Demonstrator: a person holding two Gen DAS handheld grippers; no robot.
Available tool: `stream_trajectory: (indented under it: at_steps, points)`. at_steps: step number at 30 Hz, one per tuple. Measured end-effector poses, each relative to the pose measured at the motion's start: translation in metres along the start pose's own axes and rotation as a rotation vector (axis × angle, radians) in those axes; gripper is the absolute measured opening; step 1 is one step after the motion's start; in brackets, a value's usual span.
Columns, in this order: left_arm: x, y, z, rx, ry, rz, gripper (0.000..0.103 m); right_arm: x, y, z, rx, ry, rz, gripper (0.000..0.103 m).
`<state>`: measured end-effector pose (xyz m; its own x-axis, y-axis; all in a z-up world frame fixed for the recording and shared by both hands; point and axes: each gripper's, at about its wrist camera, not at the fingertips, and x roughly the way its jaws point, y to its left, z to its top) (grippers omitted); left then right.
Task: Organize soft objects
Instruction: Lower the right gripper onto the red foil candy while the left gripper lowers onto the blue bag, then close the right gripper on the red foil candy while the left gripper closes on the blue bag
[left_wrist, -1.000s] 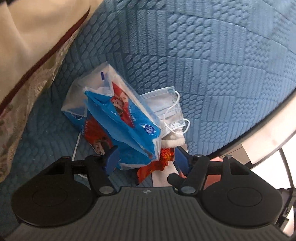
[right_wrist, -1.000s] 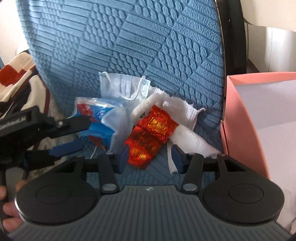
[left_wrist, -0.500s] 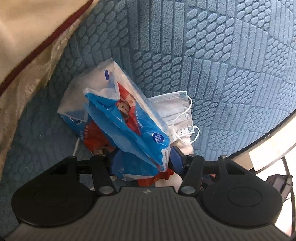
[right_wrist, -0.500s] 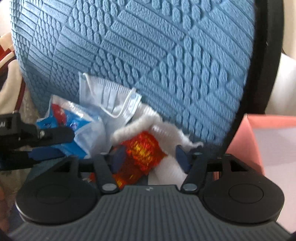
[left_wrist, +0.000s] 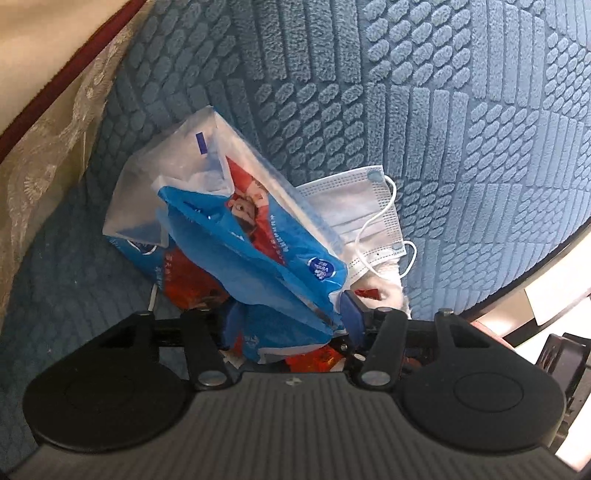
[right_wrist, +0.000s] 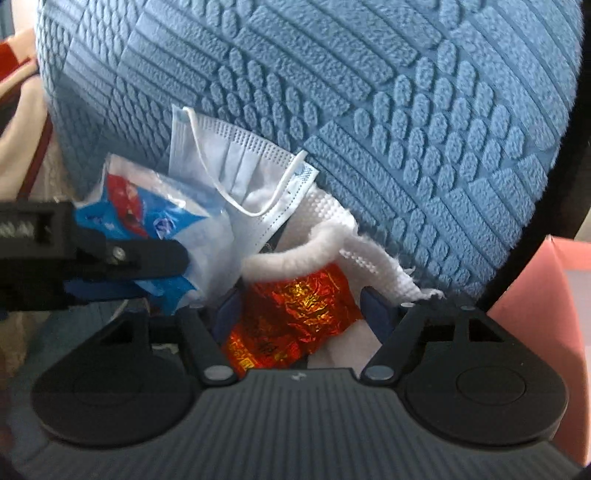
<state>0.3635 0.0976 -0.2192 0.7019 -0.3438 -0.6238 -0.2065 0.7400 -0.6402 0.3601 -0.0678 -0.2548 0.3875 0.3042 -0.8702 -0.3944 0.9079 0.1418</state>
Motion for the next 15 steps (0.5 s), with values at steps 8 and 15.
stream_trajectory:
  at_steps: [8, 15]
  points:
    - [0.0055, -0.0065, -0.0006, 0.045, 0.009, -0.03, 0.014, 0.0072, -0.0096, -0.0006, -0.023, 0.014, -0.007, 0.044]
    - [0.0007, -0.0042, -0.0009, 0.057, 0.018, -0.031, 0.009, 0.0087, -0.0009, -0.0019, -0.038, 0.005, 0.008, 0.03]
